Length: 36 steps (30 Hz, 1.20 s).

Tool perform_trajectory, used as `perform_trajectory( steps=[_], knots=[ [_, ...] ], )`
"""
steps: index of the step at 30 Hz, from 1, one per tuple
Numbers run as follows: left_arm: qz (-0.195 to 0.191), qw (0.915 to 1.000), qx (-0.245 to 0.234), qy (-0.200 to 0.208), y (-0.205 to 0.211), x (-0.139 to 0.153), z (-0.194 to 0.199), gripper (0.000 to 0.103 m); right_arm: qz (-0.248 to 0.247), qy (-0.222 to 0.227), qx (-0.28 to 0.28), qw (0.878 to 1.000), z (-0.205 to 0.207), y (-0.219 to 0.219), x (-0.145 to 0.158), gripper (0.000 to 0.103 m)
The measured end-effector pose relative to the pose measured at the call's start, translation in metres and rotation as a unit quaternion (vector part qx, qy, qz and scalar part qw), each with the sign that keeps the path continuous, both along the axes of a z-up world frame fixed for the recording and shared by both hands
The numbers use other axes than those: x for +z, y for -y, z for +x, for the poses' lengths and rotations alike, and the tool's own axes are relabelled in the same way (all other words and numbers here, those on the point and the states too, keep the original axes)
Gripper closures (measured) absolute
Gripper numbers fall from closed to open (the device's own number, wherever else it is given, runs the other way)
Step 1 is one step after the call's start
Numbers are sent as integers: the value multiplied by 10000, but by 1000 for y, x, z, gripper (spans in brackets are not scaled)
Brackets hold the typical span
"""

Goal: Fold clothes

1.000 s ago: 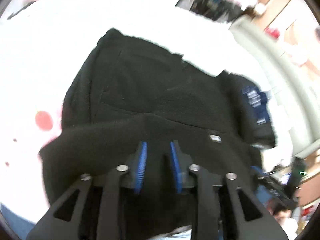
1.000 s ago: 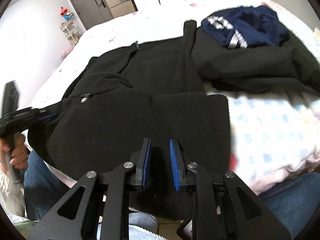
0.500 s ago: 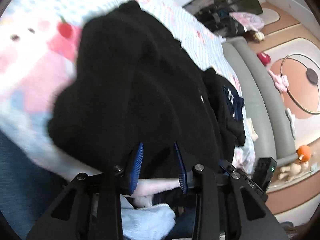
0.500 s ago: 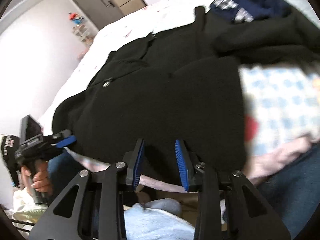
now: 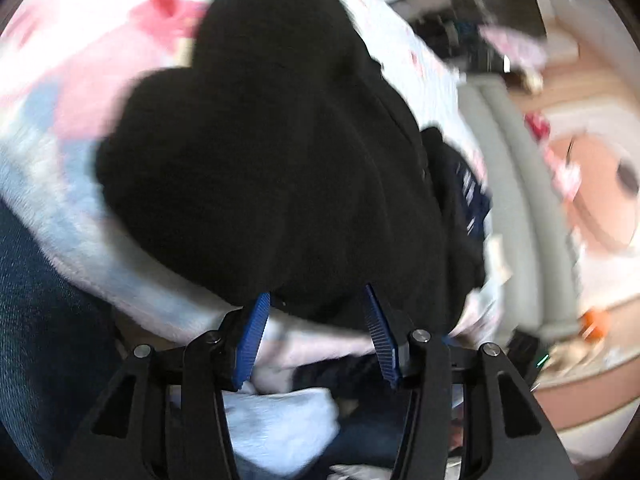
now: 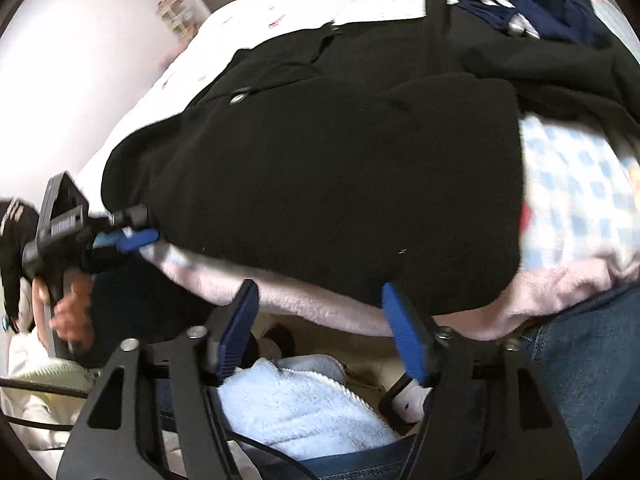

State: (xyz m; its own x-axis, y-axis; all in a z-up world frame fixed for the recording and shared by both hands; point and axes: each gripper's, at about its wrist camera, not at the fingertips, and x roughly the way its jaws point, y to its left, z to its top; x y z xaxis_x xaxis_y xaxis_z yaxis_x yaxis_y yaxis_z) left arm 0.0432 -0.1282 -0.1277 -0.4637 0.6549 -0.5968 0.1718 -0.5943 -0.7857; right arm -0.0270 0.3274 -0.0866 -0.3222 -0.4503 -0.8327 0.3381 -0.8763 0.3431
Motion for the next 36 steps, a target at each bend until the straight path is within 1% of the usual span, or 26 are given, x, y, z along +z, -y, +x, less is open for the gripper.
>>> perform_trajectory(
  steps=[1, 3, 5, 7, 8, 10, 11, 12, 13, 14, 15, 16, 17, 20, 21, 24, 26, 27, 29, 30, 31, 32, 33, 34, 35, 36],
  knots=[
    [14, 10000, 76, -25, 4, 1, 2, 52, -77, 43, -9, 10000, 1, -2, -3, 32],
    [-83, 9997, 189, -138, 7, 6, 6, 52, -225, 216, -120, 9994, -1, -10, -9, 32],
    [-207, 9989, 317, -261, 9, 13, 10, 52, -290, 391, -257, 9985, 0, -21, -14, 36],
    [-172, 9983, 460, -318, 16, 14, 16, 52, -305, 454, -406, 9977, 3, -31, -15, 38],
    [-148, 9979, 532, -344, 20, 15, 19, 52, -293, 423, -514, 9974, 3, -35, -14, 38],
    [-156, 9970, 697, -312, 27, 15, 23, 52, 53, 206, -1012, 9946, 3, -51, -7, 36],
    [-314, 9957, 820, -312, 29, 17, 26, 52, 203, 90, -1259, 9918, 2, -60, -4, 35],
    [-500, 9937, 949, -315, 31, 20, 29, 52, 211, 25, -1463, 9890, 1, -69, -3, 33],
    [-556, 9929, 1011, -303, 34, 21, 30, 49, 28, 31, -1610, 9869, 0, -80, -3, 32],
    [-386, 9938, 997, -296, 36, 19, 30, 48, -277, 134, -1699, 9850, -2, -89, -5, 32],
    [-305, 9943, 988, -276, 37, 16, 29, 47, -688, 336, -1685, 9827, -5, -94, -11, 32],
    [-247, 9945, 982, -253, 37, 14, 27, 47, -1020, 497, -1639, 9799, -8, -94, -18, 32],
    [-255, 9947, 965, -238, 35, 13, 24, 47, -1244, 604, -1630, 9769, -11, -93, -24, 30],
    [-352, 9949, 918, -230, 30, 9, 11, 44, -1483, 711, -1761, 9705, -19, -80, -40, 30],
    [-365, 9949, 911, -222, 30, 8, 6, 44, -1522, 702, -1778, 9697, -21, -77, -43, 30],
    [-427, 9943, 923, -322, 22, 7, -12, 42, -1469, 503, -1737, 9725, -30, -70, -41, 28],
    [-461, 9946, 867, -346, 17, 2, -24, 31, -1429, 492, -1810, 9718, -35, -68, -44, 25],
    [-510, 9957, 734, -259, 15, -3, -29, 22, -1395, 458, -1822, 9722, -37, -66, -46, 23],
    [-765, 9949, 641, -122, 7, -8, -36, 21, -1265, 332, -1807, 9748, -40, -63, -51, 19],
    [-829, 9945, 617, -154, 5, -7, -37, 21, -1215, 282, -1800, 9757, -40, -61, -54, 17],
    [-838, 9943, 626, -218, 5, -6, -36, 29, -1213, 244, -1790, 9760, -39, -61, -55, 16],
    [-846, 9935, 694, -306, 6, -2, -34, 39, -1275, 223, -1775, 9756, -39, -61, -54, 23],
    [-856, 9925, 771, -399, 8, 1, -32, 62, -1336, 202, -1761, 9750, -38, -61, -53, 32],
    [-881, 9917, 779, -525, 9, 8, -29, 70, -1356, 130, -1720, 9756, -37, -60, -48, 47],
    [-979, 9903, 766, -616, 6, 17, -25, 73, -1320, -14, -1641, 9776, -34, -58, -39, 60],
    [-1088, 9888, 752, -698, 4, 27, -22, 75, -1284, -177, -1551, 9794, -30, -55, -27, 61]
  ],
)
